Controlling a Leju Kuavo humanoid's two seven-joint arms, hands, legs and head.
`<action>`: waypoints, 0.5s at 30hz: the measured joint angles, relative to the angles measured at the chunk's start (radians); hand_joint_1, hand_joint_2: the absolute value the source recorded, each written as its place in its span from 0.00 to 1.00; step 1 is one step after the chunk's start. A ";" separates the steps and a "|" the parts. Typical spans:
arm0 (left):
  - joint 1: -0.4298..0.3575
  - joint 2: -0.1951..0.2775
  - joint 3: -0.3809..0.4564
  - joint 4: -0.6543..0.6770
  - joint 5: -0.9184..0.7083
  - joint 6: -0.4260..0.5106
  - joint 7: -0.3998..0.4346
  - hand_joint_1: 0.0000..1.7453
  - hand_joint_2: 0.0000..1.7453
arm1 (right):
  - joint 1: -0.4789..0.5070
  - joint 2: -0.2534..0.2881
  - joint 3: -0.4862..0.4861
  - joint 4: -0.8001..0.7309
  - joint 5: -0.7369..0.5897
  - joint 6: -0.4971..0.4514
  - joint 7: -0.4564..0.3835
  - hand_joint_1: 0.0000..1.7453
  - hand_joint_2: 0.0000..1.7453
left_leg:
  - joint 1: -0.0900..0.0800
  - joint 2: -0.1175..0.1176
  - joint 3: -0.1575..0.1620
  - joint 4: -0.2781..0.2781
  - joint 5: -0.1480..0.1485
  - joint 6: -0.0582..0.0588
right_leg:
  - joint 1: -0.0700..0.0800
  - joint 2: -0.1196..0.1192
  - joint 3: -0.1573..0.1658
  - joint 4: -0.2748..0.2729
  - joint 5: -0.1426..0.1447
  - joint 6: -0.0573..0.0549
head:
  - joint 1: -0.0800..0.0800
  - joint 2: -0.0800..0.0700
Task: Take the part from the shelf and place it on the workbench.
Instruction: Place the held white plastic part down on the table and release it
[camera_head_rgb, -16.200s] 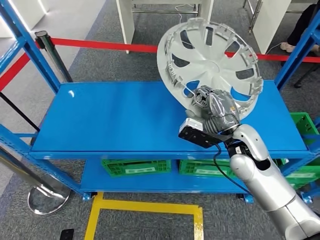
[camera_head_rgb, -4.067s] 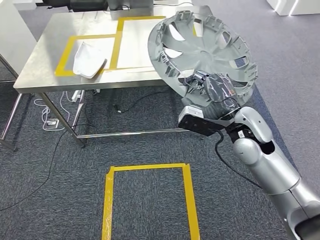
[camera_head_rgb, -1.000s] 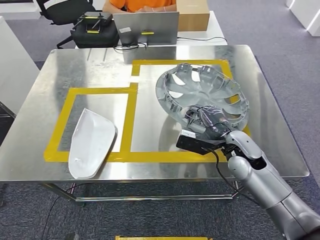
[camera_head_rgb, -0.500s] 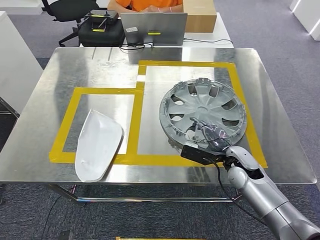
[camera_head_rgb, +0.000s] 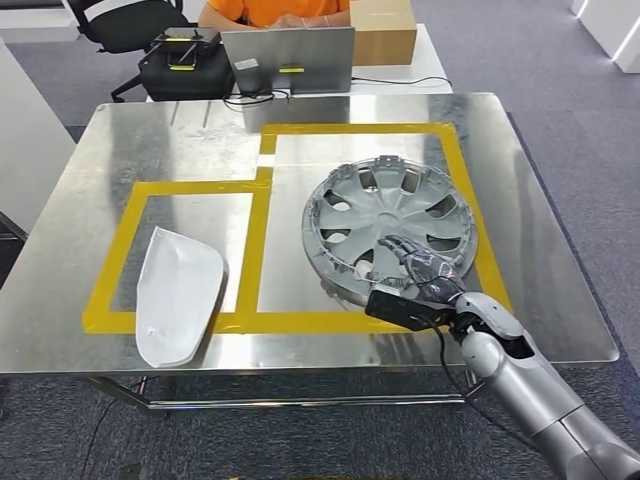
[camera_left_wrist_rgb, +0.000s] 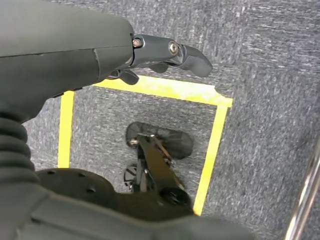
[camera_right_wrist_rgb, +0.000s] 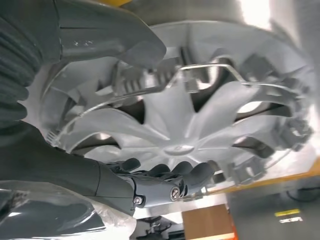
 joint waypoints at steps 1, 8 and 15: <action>-0.001 0.000 0.000 0.000 0.001 0.002 0.000 0.00 0.00 | -0.002 -0.007 -0.002 -0.010 -0.010 0.013 -0.001 0.00 1.00 | -0.001 0.000 0.031 -0.066 0.023 0.003 | 0.002 0.001 0.001 0.001 -0.002 0.004 | 0.000 0.000; 0.000 -0.001 0.005 0.000 0.027 0.013 0.010 0.00 0.00 | 0.024 -0.049 -0.027 -0.080 -0.109 0.014 -0.033 0.00 0.00 | -0.006 0.001 0.069 -0.151 0.041 0.030 | -0.002 0.000 -0.027 0.049 -0.044 0.036 | 0.004 0.000; 0.011 -0.013 0.041 0.000 0.074 0.069 0.013 0.00 1.00 | 0.231 0.013 -0.173 -0.257 -0.333 -0.143 -0.067 0.00 0.00 | -0.007 0.000 0.069 -0.150 0.043 0.036 | -0.004 -0.004 -0.061 0.147 -0.067 0.041 | 0.007 0.000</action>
